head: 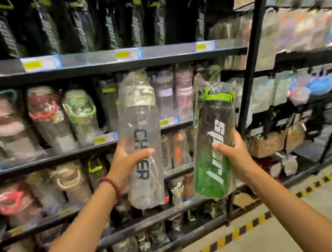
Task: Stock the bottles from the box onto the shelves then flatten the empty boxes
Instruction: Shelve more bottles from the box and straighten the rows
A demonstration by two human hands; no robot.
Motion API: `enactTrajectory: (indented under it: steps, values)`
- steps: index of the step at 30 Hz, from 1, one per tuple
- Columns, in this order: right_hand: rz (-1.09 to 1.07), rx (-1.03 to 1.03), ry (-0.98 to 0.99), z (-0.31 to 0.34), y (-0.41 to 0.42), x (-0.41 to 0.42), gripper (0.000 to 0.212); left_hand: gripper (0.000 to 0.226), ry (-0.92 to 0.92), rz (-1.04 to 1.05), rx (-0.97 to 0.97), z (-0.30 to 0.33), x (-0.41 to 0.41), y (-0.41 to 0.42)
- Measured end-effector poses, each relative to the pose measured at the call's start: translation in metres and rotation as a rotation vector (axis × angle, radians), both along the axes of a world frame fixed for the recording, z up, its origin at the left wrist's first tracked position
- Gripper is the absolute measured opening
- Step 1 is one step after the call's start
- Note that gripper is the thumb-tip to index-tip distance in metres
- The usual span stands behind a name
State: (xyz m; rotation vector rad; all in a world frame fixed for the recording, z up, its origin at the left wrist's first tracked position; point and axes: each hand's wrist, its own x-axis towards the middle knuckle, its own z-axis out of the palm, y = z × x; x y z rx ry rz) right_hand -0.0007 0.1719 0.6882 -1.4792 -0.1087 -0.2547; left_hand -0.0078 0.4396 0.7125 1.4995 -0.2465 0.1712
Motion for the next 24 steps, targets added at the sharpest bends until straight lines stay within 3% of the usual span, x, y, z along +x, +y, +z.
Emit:
enactTrajectory:
  steps: [3, 6, 9, 20, 24]
  values:
    - [-0.018, -0.006, 0.001, 0.004, -0.060, 0.017, 0.084, 0.089, 0.018, -0.027, -0.016, 0.003, 0.029, -0.063]
    - [-0.011, -0.028, -0.029, 0.013, -0.108, 0.035, 0.067, 0.093, 0.047, -0.034, -0.031, 0.004, 0.055, -0.116]
    - [-0.008, -0.047, -0.039, 0.016, -0.142, 0.052, 0.068, 0.096, 0.056, -0.033, -0.014, 0.004, 0.079, -0.155]
    - [-0.052, -0.051, 0.024, -0.005, -0.185, 0.157, 0.049, 0.097, 0.092, -0.027, 0.029, -0.015, 0.182, -0.214]
    - [-0.081, -0.109, 0.048, -0.008, -0.192, 0.212, 0.066, 0.099, 0.114, -0.049, 0.049, -0.021, 0.237, -0.223]
